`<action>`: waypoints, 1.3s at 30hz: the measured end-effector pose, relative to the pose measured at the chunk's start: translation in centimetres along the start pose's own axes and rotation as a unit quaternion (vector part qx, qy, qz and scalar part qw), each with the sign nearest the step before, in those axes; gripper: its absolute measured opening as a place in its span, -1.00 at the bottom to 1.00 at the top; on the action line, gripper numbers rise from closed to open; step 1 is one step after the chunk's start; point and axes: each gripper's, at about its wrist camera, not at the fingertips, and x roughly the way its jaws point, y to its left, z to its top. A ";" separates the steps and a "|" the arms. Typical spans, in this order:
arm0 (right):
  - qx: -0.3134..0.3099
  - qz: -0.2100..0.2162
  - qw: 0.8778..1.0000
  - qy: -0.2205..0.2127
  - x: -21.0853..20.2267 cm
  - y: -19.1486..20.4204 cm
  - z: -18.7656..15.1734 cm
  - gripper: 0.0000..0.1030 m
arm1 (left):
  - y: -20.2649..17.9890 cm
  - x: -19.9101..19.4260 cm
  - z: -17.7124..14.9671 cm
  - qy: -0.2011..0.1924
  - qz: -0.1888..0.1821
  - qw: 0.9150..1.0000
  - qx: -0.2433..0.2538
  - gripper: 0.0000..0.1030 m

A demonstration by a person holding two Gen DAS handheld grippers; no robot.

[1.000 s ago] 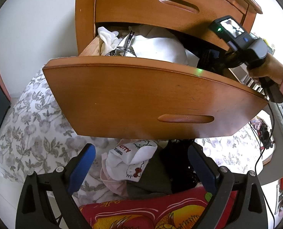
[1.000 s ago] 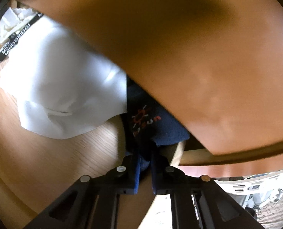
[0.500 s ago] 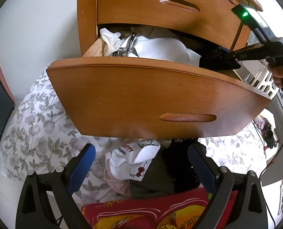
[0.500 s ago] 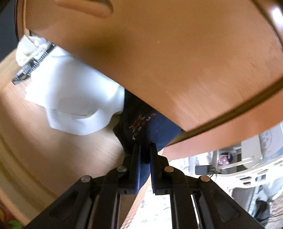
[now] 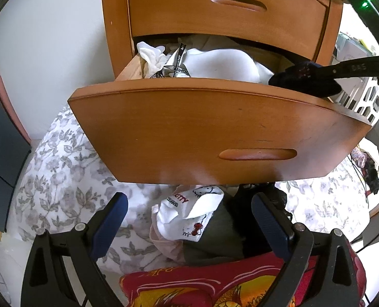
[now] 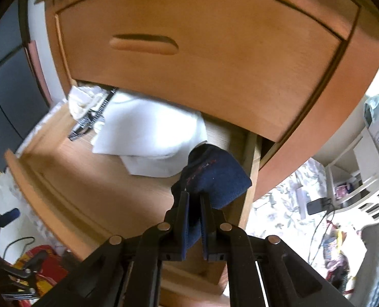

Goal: Organize soft objects
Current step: 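Lift the navy cloth up out of the drawer with the right gripper, then carry the navy cloth down toward the bedspread with the right gripper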

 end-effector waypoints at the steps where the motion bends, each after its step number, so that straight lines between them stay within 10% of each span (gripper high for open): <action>1: 0.003 0.003 1.000 -0.004 -0.2 0.1 -0.2 -0.84 | 0.0 0.0 0.0 0.000 0.002 1.000 0.002 0.89; 39: -0.021 -0.029 0.997 -0.064 -8.0 1.3 1.1 -0.96 | -0.5 -0.4 0.0 -0.005 0.032 0.999 0.014 0.89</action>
